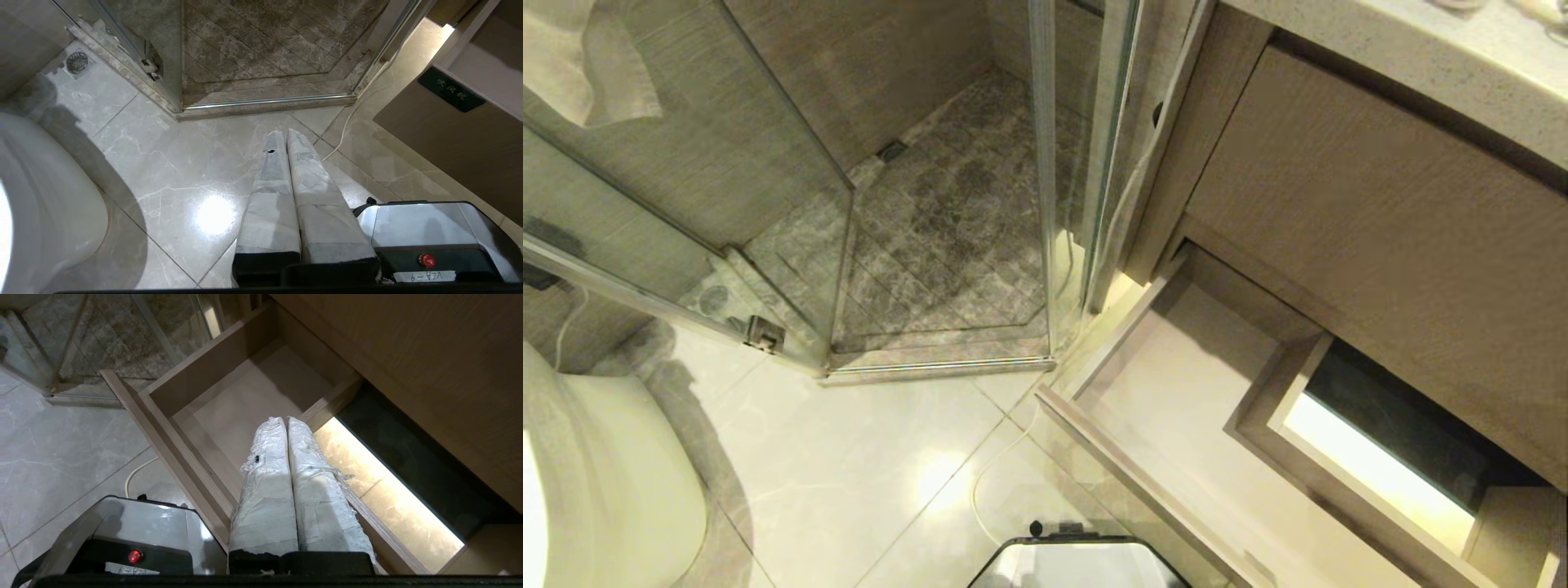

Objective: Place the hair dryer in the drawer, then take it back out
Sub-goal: Pick up the hairdryer

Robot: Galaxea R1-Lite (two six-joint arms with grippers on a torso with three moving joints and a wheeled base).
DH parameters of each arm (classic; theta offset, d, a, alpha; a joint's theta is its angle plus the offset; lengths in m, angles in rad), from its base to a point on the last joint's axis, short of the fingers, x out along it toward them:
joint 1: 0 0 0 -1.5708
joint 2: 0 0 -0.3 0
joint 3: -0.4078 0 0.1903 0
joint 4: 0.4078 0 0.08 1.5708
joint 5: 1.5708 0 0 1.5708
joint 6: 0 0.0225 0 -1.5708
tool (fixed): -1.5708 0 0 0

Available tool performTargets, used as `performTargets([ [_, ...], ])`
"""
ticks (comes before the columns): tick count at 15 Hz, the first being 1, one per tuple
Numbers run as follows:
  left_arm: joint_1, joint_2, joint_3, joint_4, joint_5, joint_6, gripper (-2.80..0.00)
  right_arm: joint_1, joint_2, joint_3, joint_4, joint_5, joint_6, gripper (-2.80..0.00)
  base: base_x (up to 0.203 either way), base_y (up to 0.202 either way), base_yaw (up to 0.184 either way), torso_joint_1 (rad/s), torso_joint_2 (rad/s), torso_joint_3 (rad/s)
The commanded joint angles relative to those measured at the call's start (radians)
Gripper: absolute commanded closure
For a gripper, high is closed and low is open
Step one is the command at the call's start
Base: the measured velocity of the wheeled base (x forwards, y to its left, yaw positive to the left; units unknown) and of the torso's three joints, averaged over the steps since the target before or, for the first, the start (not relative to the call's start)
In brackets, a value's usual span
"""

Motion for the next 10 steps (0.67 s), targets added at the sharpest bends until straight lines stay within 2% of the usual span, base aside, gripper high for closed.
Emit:
performTargets([
  [1,0.0,0.0,0.002,0.0,0.0,0.0,0.0,0.0,-0.039,0.04,-0.001,0.0,-0.001,0.0,0.0,0.0,0.0,0.252,-0.45,-0.212],
  [10,0.0,0.0,0.001,0.0,0.0,0.0,0.0,0.0,-0.039,0.04,-0.001,0.0,-0.001,0.0,0.0,0.0,0.0,0.296,-0.55,-0.255],
])
